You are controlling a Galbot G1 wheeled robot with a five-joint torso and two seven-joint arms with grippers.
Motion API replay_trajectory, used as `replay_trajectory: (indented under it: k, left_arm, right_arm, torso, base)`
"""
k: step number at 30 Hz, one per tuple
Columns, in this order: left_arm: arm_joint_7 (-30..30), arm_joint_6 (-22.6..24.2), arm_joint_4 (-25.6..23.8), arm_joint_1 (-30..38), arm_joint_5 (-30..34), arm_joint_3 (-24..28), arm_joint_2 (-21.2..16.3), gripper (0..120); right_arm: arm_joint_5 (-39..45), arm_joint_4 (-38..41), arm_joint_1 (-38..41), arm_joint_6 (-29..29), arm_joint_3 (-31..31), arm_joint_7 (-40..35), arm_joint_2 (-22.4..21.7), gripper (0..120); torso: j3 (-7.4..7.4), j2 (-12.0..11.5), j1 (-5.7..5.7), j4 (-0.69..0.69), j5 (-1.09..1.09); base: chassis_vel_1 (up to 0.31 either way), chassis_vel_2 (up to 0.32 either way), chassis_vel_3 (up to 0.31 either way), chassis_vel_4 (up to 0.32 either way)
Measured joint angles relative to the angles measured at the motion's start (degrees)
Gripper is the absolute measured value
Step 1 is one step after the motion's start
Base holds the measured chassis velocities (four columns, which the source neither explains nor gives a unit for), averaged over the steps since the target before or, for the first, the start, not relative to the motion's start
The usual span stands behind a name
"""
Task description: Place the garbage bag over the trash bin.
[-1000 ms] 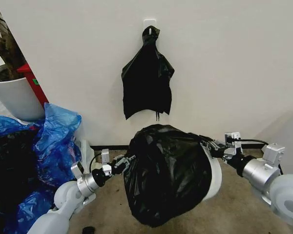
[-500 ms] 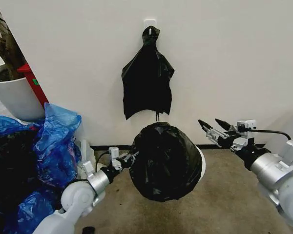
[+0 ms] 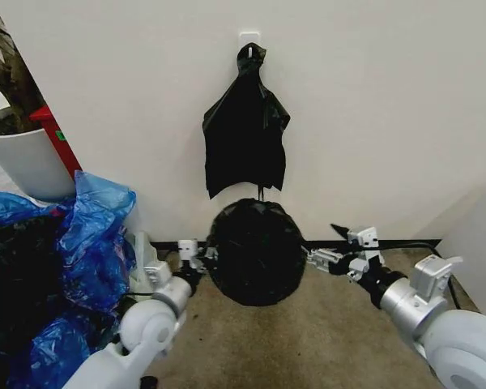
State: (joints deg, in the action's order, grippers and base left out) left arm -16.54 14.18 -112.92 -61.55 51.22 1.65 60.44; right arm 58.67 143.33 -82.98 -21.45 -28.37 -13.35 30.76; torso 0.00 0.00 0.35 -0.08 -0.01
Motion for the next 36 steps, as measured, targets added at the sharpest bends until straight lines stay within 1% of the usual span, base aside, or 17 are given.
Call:
replay_trajectory:
  k: [3, 5, 7, 11, 12, 13, 16, 17, 18, 19, 20, 21, 25, 27, 28, 31, 36]
  left_arm:
    - [-2.5, 1.7, 0.5, 1.5, 1.1, 1.8, 0.9, 1]
    - [-2.9, 2.1, 0.6, 1.7, 1.2, 2.1, 1.1, 1]
    - [-4.3, 3.2, 0.8, 2.6, 1.3, 3.2, 1.2, 1]
    - [-6.3, 5.1, 0.0, 3.7, 1.3, 4.4, 1.1, 1]
    - [-6.3, 5.1, 0.0, 3.7, 1.3, 4.4, 1.1, 1]
    - [-6.8, 5.5, -0.5, 4.2, 1.0, 4.6, 1.0, 1]
    - [-7.0, 5.7, -0.9, 4.5, 0.3, 4.7, 1.0, 1]
    - [-7.0, 5.7, -1.2, 4.5, -0.7, 4.6, 1.0, 1]
    - [-7.0, 5.7, -1.4, 4.4, -1.0, 4.6, 1.0, 1]
    - [-7.0, 5.7, -1.4, 4.4, -1.0, 4.6, 1.0, 1]
    - [-7.0, 5.8, -1.7, 4.2, -1.6, 4.3, 0.8, 1]
    - [-7.0, 5.9, -2.0, 3.9, -2.1, 4.2, 0.7, 1]
    - [-5.9, 5.9, -2.7, 2.6, -4.4, 3.4, 0.2, 1]
    - [-5.4, 5.8, -3.1, 2.1, -5.0, 2.9, 0.4, 1]
    - [-5.4, 5.8, -3.1, 2.1, -5.0, 2.9, 0.4, 1]
    - [-4.9, 5.6, -4.0, 1.5, -5.8, 2.4, 0.5, 1]
    - [-4.5, 5.6, -5.7, 0.6, -5.9, 1.9, 0.2, 1]
  right_arm:
    - [2.2, 0.0, 5.1, -1.5, 5.3, 1.4, -2.8, 54]
    - [2.7, 0.0, 6.0, -2.0, 6.6, 1.0, -3.0, 52]
    - [5.0, 0.0, 9.4, -4.1, 11.4, -2.2, -2.9, 41]
    - [8.3, -2.4, 18.9, -7.9, 20.6, -11.8, 0.1, 27]
    - [8.3, -2.4, 18.9, -7.9, 20.6, -11.8, 0.1, 27]
    - [9.3, -3.5, 22.3, -9.0, 23.6, -15.1, 1.8, 20]
    - [10.8, -4.8, 25.8, -11.1, 26.6, -19.1, 4.1, 10]
    - [13.5, -5.9, 28.0, -12.4, 28.8, -23.4, 5.7, 4]
    - [14.6, -6.2, 28.7, -12.7, 29.6, -25.0, 6.1, 1]
    - [14.6, -6.2, 28.7, -12.7, 29.6, -25.0, 6.1, 1]
    - [17.2, -7.1, 30.6, -13.1, 32.1, -29.6, 7.4, 0]
    - [18.1, -8.0, 32.0, -13.1, 33.7, -32.1, 8.1, 0]
    - [20.4, -12.1, 38.4, -12.6, 39.3, -39.3, 11.7, 0]
    - [20.6, -14.4, 41.4, -12.3, 41.9, -41.2, 13.5, 0]
    - [20.6, -14.4, 41.4, -12.3, 41.9, -41.2, 13.5, 0]
    - [20.1, -19.0, 44.6, -12.1, 45.7, -43.9, 16.6, 0]
    - [17.4, -23.2, 44.8, -11.5, 48.1, -44.9, 18.8, 0]
  torso:
    - [0.0, 0.0, 0.0, 0.1, 0.0]
    - [0.0, 0.0, 0.0, 0.1, -0.01]
    - [0.0, 0.0, 0.0, 0.07, 0.02]
    - [0.0, 0.0, 0.0, 0.06, 0.02]
    - [0.0, 0.0, 0.0, 0.06, 0.02]
    - [0.01, 0.0, 0.0, 0.07, 0.01]
    - [0.0, 0.0, 0.0, 0.07, 0.01]
    - [0.01, 0.0, 0.0, 0.07, 0.0]
    - [0.01, 0.0, 0.0, 0.06, -0.01]
    - [0.01, 0.0, 0.0, 0.06, -0.01]
    - [0.0, 0.0, 0.0, 0.05, 0.0]
    - [0.0, 0.0, 0.0, 0.05, 0.0]
    - [0.0, 0.0, 0.0, 0.06, 0.0]
    - [0.0, 0.0, 0.0, 0.07, -0.01]
    - [0.0, 0.0, 0.0, 0.07, -0.01]
    - [0.0, 0.0, 0.0, 0.08, 0.0]
    - [0.0, 0.0, 0.0, 0.05, 0.0]
  base:
    - [0.0, 0.0, 0.0, 0.0]
    - [0.0, 0.0, 0.0, 0.0]
    - [0.0, 0.0, 0.0, 0.0]
    - [0.0, 0.0, 0.0, 0.0]
    - [0.0, 0.0, 0.0, 0.0]
    - [0.0, 0.0, 0.0, 0.0]
    - [0.0, 0.0, 0.0, 0.0]
    - [0.0, 0.0, 0.0, 0.0]
    - [0.0, 0.0, 0.0, 0.0]
    - [0.0, 0.0, 0.0, 0.0]
    - [0.0, 0.0, 0.0, 0.0]
    - [0.0, 0.0, 0.0, 0.0]
    - [0.0, 0.0, 0.0, 0.0]
    - [0.0, 0.0, 0.0, 0.0]
    - [0.0, 0.0, 0.0, 0.0]
    - [0.0, 0.0, 0.0, 0.0]
    - [0.0, 0.0, 0.0, 0.0]
